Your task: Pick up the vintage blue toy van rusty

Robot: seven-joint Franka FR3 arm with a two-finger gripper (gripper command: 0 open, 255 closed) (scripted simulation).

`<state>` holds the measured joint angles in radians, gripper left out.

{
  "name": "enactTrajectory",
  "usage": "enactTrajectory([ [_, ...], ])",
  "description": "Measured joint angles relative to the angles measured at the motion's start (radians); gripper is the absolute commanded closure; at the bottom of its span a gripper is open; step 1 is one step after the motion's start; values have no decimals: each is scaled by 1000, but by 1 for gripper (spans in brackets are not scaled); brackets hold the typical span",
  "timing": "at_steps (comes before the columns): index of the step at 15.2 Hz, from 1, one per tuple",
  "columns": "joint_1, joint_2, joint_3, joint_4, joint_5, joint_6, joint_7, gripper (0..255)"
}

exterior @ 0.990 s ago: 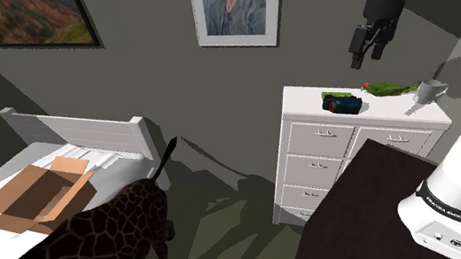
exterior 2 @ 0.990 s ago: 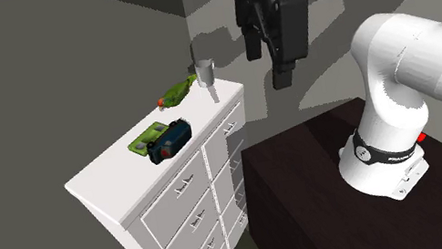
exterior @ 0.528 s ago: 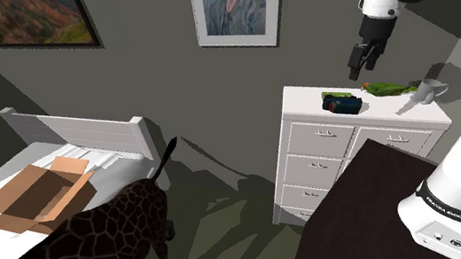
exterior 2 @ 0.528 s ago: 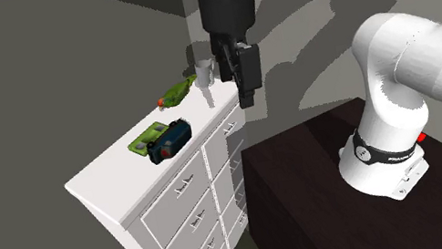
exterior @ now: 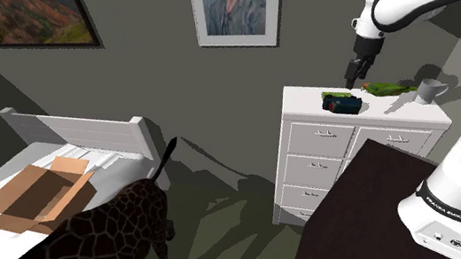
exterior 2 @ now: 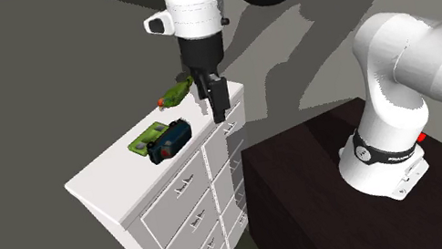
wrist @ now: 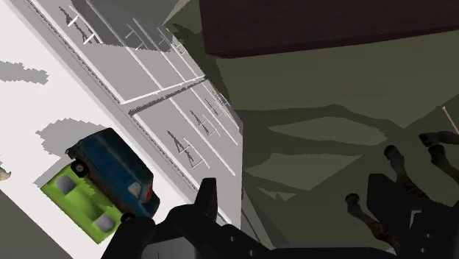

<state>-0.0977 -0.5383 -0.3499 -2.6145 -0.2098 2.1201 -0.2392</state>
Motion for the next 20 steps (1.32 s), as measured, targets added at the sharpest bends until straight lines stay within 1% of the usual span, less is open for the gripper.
enactTrajectory([
  [3, 5, 115, -64, 21, -6, 110, -78, 0],
  [6, 12, 212, -121, 38, 5, 205, -159, 0],
  [9, 30, 331, -177, 72, 52, 301, -257, 0],
  [12, 52, 487, -226, 140, 162, 389, -394, 0],
  [14, 49, 568, -238, 177, 240, 429, -488, 0],
  [15, 44, 621, -234, 210, 291, 444, -539, 0],
  [16, 33, 673, -225, 233, 345, 466, -591, 0],
  [18, -6, 769, -196, 299, 441, 489, -690, 0],
  [20, -53, 844, -162, 350, 511, 509, -771, 0],
])
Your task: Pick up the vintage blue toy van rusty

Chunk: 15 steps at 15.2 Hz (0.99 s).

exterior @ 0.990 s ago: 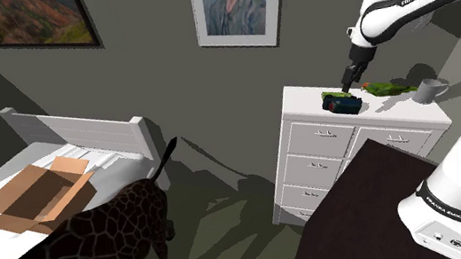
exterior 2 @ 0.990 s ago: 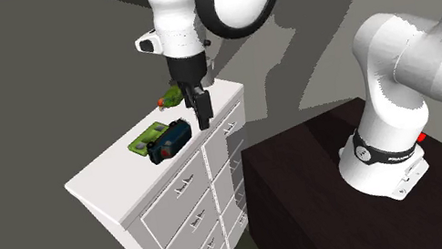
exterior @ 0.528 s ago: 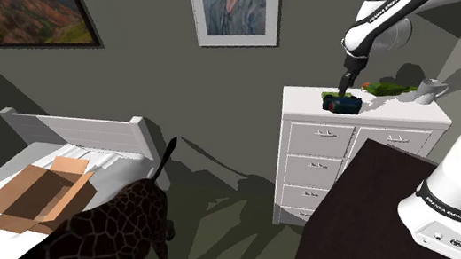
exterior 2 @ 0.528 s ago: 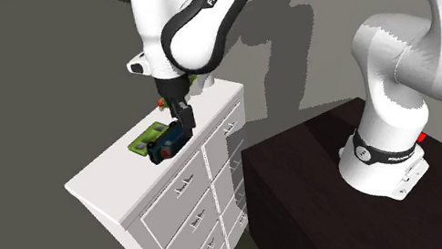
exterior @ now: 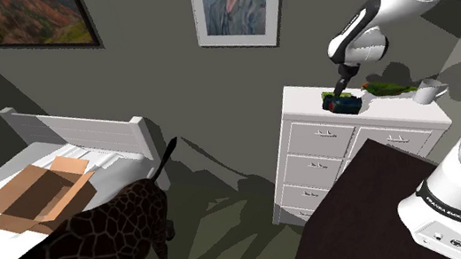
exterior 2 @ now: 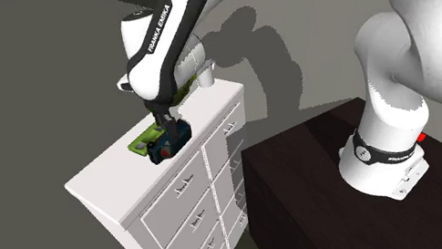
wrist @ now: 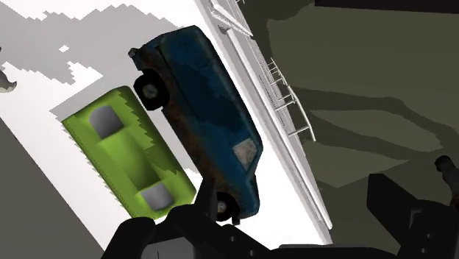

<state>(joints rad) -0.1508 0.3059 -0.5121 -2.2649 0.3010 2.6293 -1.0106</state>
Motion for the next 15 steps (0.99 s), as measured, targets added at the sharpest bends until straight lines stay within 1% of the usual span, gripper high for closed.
enactTrajectory([
  [1, -29, 45, 22, 36, 35, 9, -41, 0],
  [3, -74, 116, 58, 103, 81, 16, -97, 0],
  [4, -102, 149, 74, 133, 101, 20, -130, 0],
  [5, -117, 174, 86, 159, 113, 21, -144, 0],
  [7, -133, 206, 104, 183, 130, 29, -158, 0],
  [13, -172, 283, 152, 210, 178, 79, -196, 0],
  [14, -175, 285, 154, 210, 180, 82, -199, 255],
  [15, -176, 285, 155, 209, 181, 84, -200, 255],
])
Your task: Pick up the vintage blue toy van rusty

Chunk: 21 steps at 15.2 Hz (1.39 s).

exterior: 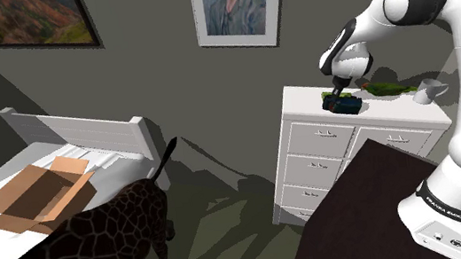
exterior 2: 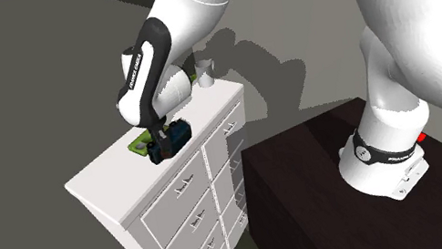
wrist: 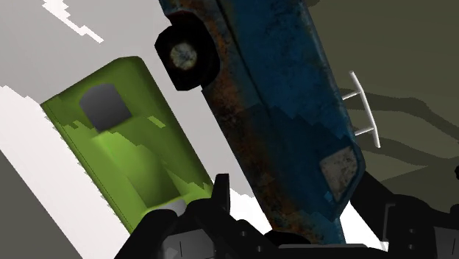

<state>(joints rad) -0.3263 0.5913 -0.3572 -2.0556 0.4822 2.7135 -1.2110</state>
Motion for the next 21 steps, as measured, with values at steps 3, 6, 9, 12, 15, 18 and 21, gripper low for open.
enactTrajectory([
  [3, 0, 0, 1, 0, 1, 1, -1, 255],
  [6, 0, 0, 1, -1, 1, 1, -1, 255],
  [9, 0, 0, 1, 0, 1, 1, -1, 255],
  [12, 11, -21, -14, -7, -13, -16, 10, 255],
  [15, 27, -53, -37, -11, -36, -45, 27, 255],
  [18, 43, -83, -56, -18, -57, -67, 42, 255],
  [21, 60, -117, -78, -22, -83, -96, 62, 255],
])
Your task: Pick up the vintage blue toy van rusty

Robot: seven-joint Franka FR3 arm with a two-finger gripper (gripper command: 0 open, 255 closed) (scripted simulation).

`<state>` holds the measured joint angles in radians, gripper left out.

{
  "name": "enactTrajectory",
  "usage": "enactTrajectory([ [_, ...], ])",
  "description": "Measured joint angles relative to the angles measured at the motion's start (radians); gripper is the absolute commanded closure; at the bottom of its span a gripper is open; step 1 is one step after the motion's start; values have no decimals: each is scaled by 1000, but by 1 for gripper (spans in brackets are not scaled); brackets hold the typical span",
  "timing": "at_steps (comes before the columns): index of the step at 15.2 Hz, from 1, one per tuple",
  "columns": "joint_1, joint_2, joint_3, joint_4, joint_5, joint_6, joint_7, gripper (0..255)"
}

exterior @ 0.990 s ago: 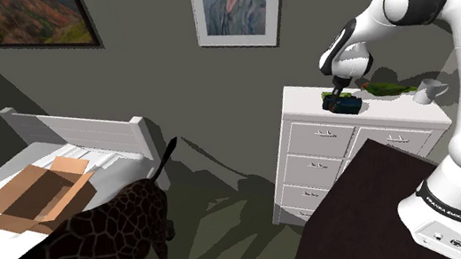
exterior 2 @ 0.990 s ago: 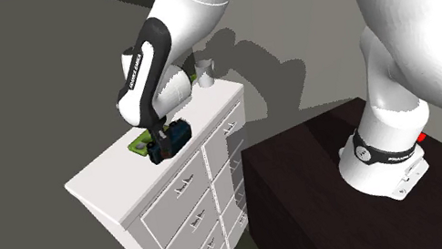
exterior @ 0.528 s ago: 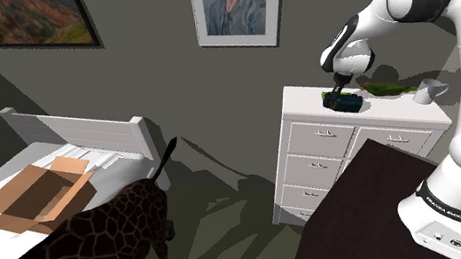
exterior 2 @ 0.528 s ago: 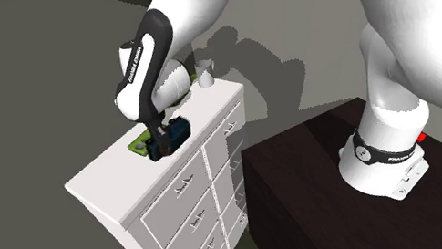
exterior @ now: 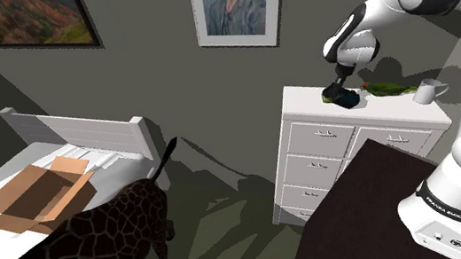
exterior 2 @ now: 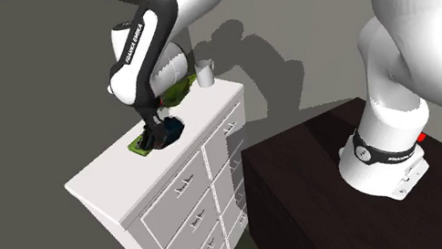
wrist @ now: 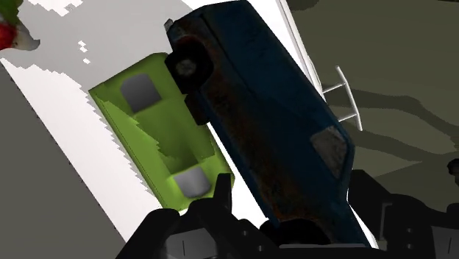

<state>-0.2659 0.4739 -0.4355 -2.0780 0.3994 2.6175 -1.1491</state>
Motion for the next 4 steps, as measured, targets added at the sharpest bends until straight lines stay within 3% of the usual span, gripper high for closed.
enactTrajectory([
  [4, 18, -41, -25, -7, -31, -32, 21, 255],
])
